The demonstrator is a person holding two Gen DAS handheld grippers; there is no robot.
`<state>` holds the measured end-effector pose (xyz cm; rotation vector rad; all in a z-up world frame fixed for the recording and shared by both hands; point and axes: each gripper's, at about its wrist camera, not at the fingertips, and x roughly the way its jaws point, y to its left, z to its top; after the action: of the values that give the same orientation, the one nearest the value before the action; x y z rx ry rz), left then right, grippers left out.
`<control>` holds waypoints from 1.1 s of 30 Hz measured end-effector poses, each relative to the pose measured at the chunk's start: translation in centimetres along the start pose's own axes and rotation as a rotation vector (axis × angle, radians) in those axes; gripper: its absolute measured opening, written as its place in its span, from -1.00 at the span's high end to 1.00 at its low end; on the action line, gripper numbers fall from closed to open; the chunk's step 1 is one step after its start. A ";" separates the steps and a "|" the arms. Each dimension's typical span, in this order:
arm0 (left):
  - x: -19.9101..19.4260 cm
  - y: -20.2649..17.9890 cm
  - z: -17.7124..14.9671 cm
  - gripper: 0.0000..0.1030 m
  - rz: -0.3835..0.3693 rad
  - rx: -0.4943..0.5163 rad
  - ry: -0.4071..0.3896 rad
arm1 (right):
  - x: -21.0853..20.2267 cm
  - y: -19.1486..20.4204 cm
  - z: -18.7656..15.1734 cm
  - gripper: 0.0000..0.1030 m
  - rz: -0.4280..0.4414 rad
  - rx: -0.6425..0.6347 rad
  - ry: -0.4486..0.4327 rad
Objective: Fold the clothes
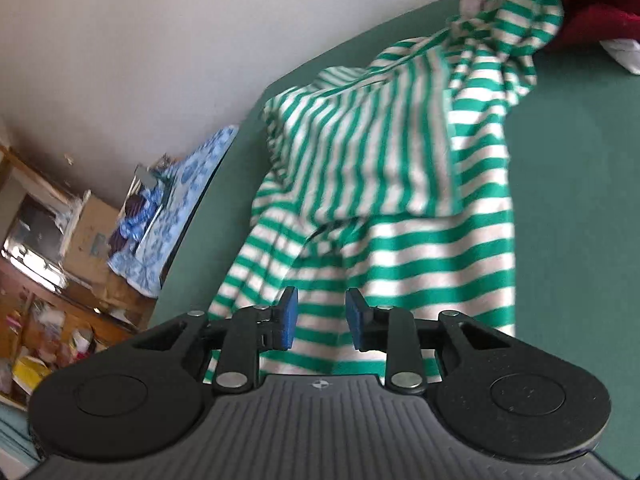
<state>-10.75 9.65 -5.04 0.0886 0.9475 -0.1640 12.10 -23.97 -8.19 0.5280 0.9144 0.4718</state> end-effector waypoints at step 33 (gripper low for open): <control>-0.8 -1.5 -3.7 0.90 0.165 -0.053 -0.048 | 6.3 0.2 1.6 0.33 0.004 0.283 -0.065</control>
<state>-14.45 8.84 -6.54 0.1130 0.8922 0.0108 16.74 -20.44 -11.12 0.7982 0.9233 0.3276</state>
